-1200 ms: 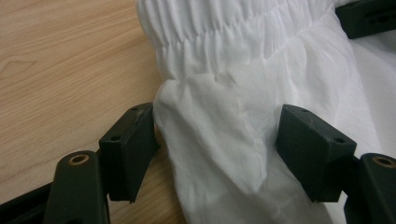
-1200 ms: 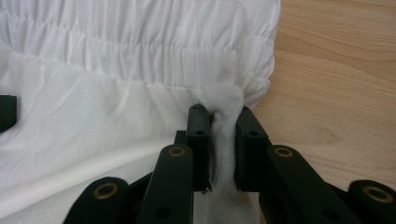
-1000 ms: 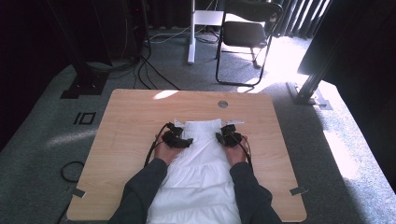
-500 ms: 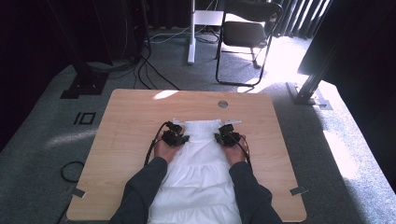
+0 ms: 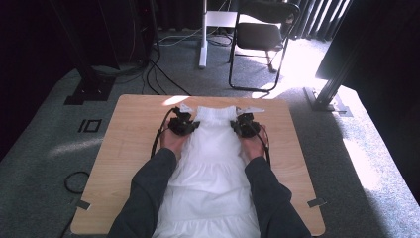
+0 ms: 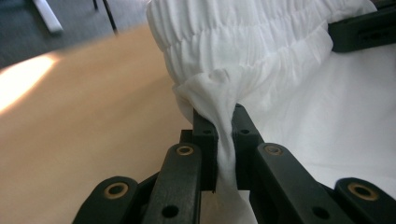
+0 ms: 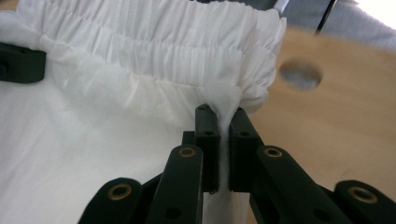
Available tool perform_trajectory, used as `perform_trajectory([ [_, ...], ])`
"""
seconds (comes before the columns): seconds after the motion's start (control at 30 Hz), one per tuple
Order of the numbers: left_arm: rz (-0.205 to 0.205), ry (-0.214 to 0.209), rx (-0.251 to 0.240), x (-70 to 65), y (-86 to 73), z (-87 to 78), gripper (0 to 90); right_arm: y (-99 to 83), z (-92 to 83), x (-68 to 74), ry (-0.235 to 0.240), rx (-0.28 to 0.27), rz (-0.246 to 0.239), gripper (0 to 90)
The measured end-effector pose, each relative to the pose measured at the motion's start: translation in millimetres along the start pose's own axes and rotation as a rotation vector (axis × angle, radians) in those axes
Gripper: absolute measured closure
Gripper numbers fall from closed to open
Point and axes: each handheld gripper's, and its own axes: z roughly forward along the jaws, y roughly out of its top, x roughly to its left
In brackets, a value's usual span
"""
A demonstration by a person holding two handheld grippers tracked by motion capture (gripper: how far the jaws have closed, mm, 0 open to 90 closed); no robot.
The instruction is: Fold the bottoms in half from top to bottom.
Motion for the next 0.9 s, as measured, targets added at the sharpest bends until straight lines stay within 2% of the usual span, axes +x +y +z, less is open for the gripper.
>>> perform_trajectory([
  [0.13, 0.029, 0.024, -0.082, 1.2, 34.4, -22.3, 85.6, 33.7, -26.4, -2.6, -0.004, -0.11, 0.004, 85.0],
  [0.23, 0.046, 0.027, -0.134, 1.4, 51.9, -36.6, 85.5, 53.7, -44.4, -1.9, -0.015, -0.19, 0.001, 85.0],
  [0.3, 0.056, 0.024, -0.147, 0.9, 56.6, -44.0, 85.4, 61.2, -52.3, -0.2, -0.016, -0.207, -0.018, 84.9],
  [0.37, 0.06, 0.018, -0.149, 0.2, 56.2, -46.4, 85.3, 61.2, -58.0, 2.3, -0.011, -0.209, -0.038, 85.0],
  [0.57, 0.074, -0.041, -0.14, -11.9, 28.0, -57.6, 84.8, 37.4, -72.4, 10.1, 0.025, -0.201, -0.085, 84.9],
  [0.6, 0.074, -0.041, -0.14, -11.9, 28.0, -57.6, 84.7, 37.4, -72.4, 10.1, 0.025, -0.201, -0.085, 84.9],
  [0.63, 0.075, -0.067, -0.147, -18.7, 17.3, -65.5, 84.6, 27.2, -81.1, 13.5, 0.04, -0.201, -0.1, 84.9],
  [0.73, 0.099, -0.107, -0.151, -29.9, -0.2, -79.8, 84.4, 8.2, -96.9, 19.3, 0.081, -0.204, -0.112, 84.8],
  [0.77, 0.099, -0.107, -0.151, -29.9, -0.2, -79.8, 84.3, 0.8, -101.9, 21.6, 0.092, -0.204, -0.119, 84.8],
  [0.8, 0.115, -0.126, -0.156, -38.5, -13.7, -89.4, 84.2, -6.4, -105.9, 24.7, 0.104, -0.197, -0.129, 84.8],
  [0.87, 0.129, -0.14, -0.143, -48.6, -28.9, -96.1, 84.0, -20.8, -113.8, 30.5, 0.115, -0.186, -0.149, 84.8],
  [0.9, 0.129, -0.14, -0.143, -48.6, -28.9, -96.1, 83.7, -20.8, -113.8, 30.5, 0.115, -0.186, -0.149, 84.8],
])
